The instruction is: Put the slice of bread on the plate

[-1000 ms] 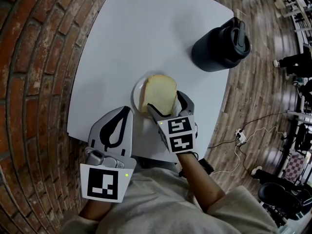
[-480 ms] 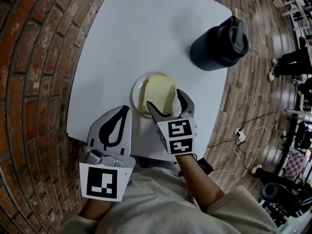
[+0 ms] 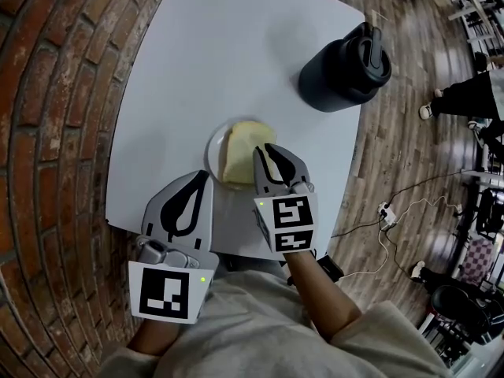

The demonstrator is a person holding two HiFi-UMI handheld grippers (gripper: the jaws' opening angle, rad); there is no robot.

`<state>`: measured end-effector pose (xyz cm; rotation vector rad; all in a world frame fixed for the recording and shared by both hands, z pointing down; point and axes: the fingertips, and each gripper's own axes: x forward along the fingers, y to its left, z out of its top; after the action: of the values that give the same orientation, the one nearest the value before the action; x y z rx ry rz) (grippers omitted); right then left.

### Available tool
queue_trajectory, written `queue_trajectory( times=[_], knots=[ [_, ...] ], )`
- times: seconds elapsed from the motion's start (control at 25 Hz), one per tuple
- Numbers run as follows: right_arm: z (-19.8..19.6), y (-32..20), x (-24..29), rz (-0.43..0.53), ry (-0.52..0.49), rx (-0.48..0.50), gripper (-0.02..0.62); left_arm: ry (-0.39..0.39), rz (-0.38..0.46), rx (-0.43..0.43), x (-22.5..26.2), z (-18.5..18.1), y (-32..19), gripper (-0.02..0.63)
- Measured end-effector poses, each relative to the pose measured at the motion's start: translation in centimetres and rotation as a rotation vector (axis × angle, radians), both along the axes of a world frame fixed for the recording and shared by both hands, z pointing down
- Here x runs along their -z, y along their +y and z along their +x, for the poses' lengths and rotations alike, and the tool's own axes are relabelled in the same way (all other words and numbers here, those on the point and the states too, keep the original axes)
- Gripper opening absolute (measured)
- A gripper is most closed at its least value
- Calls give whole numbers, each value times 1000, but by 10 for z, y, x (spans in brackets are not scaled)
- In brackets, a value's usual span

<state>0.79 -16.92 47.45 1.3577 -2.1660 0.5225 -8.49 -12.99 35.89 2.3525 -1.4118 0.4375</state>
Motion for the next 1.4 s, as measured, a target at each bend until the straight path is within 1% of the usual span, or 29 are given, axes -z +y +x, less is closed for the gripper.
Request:
queue_trajectory(
  times=[0.04, 0.08, 0.24, 0.48, 0.64, 0.84, 1.12, 1.4],
  knots=[
    [1, -1, 1, 5, 0, -6, 34, 1, 0, -1, 0, 0, 0, 15],
    [1, -1, 2, 7, -4, -12, 9, 2, -1, -3, 0, 1, 0, 15],
    [3, -2, 3, 5, -30, -31, 8, 1, -2, -9, -1, 2, 0, 15],
    [4, -2, 18, 44, -43, -28, 8, -4, -11, -32, -9, 9, -3, 15],
    [7, 1, 34, 79, -55, -26, 8, -14, -22, -54, -19, 18, -4, 15],
    [6, 7, 57, 134, -82, -12, 6, -8, -24, -72, -23, 26, -5, 15],
    [-2, 18, 117, 270, -127, 26, 8, 7, 20, -95, -2, 39, -6, 15],
    [-3, 35, 168, 372, -119, 51, 8, 29, 112, -120, 41, 51, 1, 15]
  ],
)
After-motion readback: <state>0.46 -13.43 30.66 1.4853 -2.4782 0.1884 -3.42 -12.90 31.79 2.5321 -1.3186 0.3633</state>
